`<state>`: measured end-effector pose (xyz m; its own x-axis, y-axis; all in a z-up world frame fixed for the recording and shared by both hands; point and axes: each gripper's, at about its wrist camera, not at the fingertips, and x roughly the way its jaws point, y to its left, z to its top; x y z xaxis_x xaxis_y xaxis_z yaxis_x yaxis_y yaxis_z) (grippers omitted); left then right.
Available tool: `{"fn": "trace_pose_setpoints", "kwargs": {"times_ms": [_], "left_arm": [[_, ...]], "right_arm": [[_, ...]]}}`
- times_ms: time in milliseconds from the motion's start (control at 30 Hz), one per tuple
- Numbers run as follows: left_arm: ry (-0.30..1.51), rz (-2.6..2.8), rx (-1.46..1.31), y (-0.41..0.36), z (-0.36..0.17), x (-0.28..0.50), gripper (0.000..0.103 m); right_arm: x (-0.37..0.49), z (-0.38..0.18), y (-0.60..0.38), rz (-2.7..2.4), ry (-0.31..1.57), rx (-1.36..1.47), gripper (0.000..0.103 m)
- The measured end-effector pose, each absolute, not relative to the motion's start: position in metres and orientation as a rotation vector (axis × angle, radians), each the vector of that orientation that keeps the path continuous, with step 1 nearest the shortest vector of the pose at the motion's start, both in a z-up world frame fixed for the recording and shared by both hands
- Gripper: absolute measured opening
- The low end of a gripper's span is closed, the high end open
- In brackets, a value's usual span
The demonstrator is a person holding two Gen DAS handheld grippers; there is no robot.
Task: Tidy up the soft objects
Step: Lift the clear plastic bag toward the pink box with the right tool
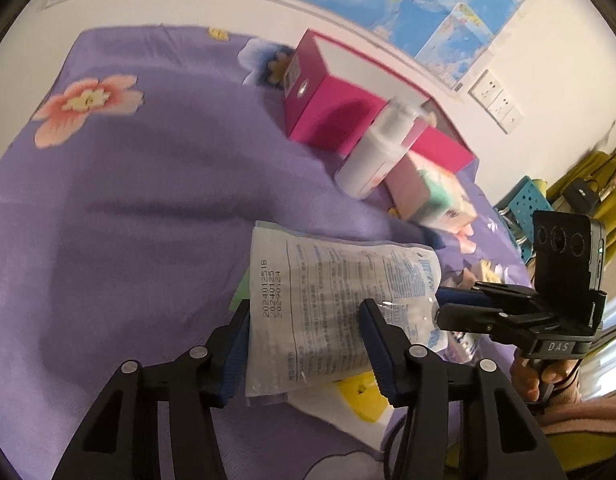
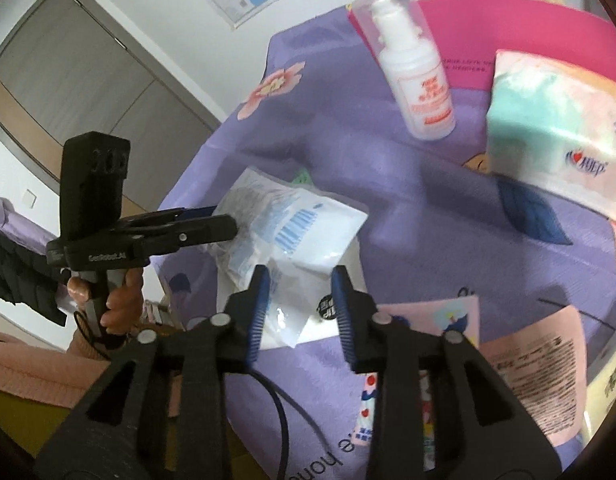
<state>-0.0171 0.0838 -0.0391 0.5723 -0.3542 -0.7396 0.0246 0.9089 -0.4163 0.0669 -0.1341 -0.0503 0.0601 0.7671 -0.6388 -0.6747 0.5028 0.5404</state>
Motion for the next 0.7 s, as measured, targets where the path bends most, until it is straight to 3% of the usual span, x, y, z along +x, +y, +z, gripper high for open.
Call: {"fn": "trace_pose_setpoints", "kwargs": {"times_ms": [700], "left_arm": [[0.705,-0.320,-0.230,0.046,0.076,0.080,0.053]], "right_arm": [[0.126,0.060,-0.184,0.975,0.719,0.148,0.032]]}}
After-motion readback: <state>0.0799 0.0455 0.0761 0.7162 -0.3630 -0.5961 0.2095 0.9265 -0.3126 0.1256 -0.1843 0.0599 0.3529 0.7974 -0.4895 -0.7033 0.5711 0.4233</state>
